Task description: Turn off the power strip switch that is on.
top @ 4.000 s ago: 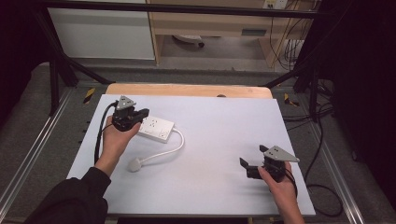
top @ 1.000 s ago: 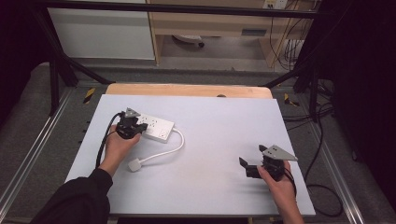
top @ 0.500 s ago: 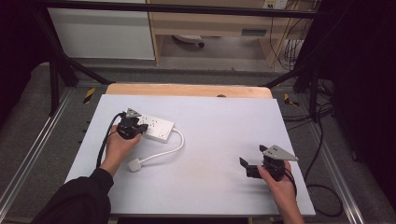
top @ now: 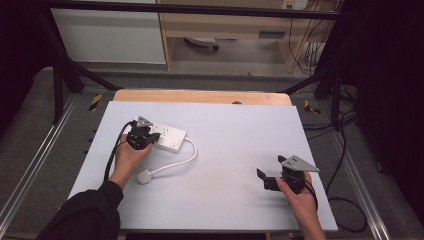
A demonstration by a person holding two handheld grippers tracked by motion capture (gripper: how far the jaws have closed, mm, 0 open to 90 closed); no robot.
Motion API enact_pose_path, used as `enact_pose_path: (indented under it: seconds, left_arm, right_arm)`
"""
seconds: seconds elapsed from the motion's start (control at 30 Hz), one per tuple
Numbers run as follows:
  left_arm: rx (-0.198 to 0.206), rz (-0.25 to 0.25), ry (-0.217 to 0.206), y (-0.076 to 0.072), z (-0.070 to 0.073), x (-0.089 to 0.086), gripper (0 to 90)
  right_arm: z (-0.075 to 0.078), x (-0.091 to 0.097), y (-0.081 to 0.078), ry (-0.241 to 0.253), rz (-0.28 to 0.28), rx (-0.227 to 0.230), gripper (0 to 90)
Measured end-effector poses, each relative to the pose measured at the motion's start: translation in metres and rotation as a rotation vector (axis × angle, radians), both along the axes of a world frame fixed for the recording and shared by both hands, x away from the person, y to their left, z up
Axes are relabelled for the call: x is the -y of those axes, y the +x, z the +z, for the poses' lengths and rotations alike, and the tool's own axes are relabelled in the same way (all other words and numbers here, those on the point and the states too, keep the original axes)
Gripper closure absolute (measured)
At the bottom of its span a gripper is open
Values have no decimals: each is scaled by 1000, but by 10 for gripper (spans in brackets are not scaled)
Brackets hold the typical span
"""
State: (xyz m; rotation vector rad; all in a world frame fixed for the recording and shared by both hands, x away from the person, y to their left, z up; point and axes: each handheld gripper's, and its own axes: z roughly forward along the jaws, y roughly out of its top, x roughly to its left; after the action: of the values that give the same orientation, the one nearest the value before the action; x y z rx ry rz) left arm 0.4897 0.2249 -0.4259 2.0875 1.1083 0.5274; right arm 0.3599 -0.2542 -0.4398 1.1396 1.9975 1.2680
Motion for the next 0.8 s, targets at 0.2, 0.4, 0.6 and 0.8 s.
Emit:
enact_pose_path:
  seconds: [0.2, 0.4, 0.6, 0.8]
  left_arm:
    - [1, 12, 19, -1, -2, -1, 900]
    - [33, -21, -12, -7, -5, -2, 900]
    - [29, 16, -35, -2, -6, -6, 900]
    - [16, 19, -58, -1, -6, -7, 900]
  right_arm:
    - [0, 0, 0, -2, 2, -2, 50]
    - [0, 0, 0, -3, 1, 1, 49]
    - [0, -1, 1, -4, 1, -2, 50]
    - [0, 0, 0, 3, 1, -1, 49]
